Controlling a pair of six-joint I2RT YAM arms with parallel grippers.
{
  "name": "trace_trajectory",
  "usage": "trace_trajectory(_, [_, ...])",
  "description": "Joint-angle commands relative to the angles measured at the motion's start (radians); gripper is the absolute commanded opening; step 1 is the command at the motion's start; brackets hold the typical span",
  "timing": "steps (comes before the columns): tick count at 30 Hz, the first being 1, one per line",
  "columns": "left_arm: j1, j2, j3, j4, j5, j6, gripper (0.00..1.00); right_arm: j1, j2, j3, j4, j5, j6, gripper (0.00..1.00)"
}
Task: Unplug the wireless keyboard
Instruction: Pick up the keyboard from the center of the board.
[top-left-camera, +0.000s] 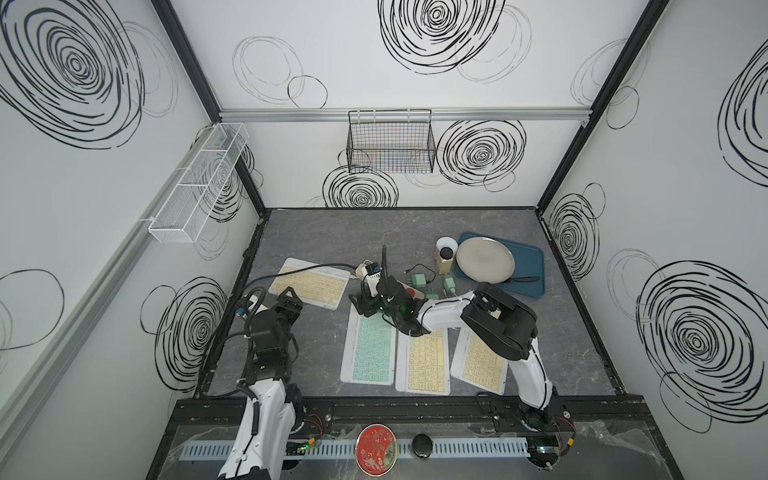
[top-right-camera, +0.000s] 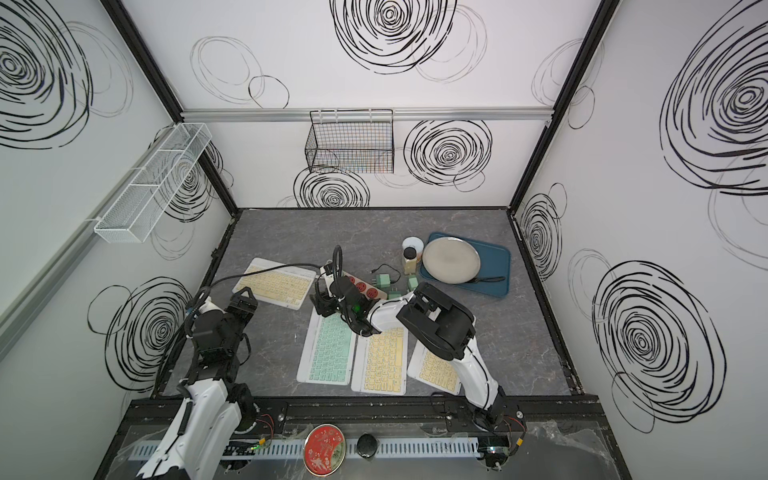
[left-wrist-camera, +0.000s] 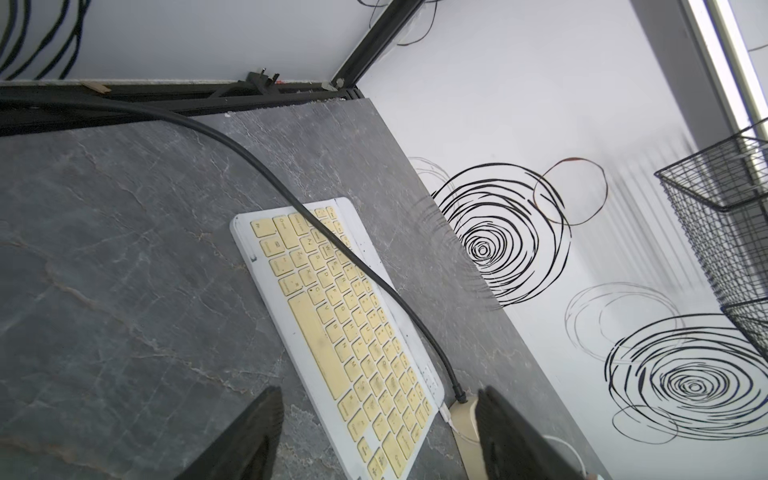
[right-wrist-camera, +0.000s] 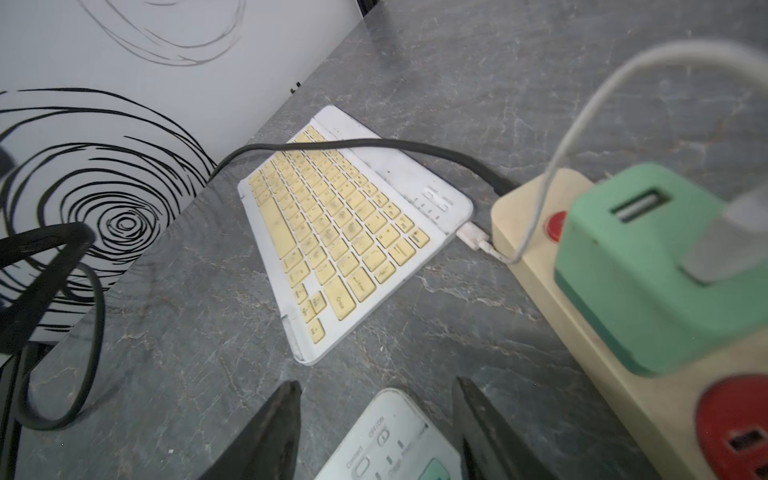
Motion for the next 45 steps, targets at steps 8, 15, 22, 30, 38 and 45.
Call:
trace_trajectory(8, [0.04, 0.025, -0.004, -0.022, 0.036, -0.008, 0.79, -0.05, 0.091, 0.122, -0.003, 0.09, 0.086, 0.64])
trace_trajectory(15, [0.044, 0.149, 0.015, 0.057, 0.038, 0.005, 0.87, -0.078, 0.195, 0.239, -0.02, 0.045, 0.059, 0.73])
trace_trajectory(22, [0.072, 0.432, 0.119, 0.167, -0.013, -0.064, 0.87, -0.075, 0.228, 0.273, 0.02, -0.022, 0.055, 0.76])
trace_trajectory(30, [0.048, 0.528, 0.168, 0.194, -0.076, -0.062, 0.85, -0.092, 0.287, 0.354, -0.016, -0.076, 0.057, 0.79])
trace_trajectory(38, [-0.003, 0.335, 0.19, 0.082, -0.124, 0.084, 0.88, -0.094, 0.306, 0.372, -0.012, -0.095, 0.053, 0.51])
trace_trajectory(45, [-0.146, 0.253, 0.233, 0.097, -0.067, 0.279, 0.89, -0.089, 0.235, 0.274, 0.044, -0.083, 0.048, 0.09])
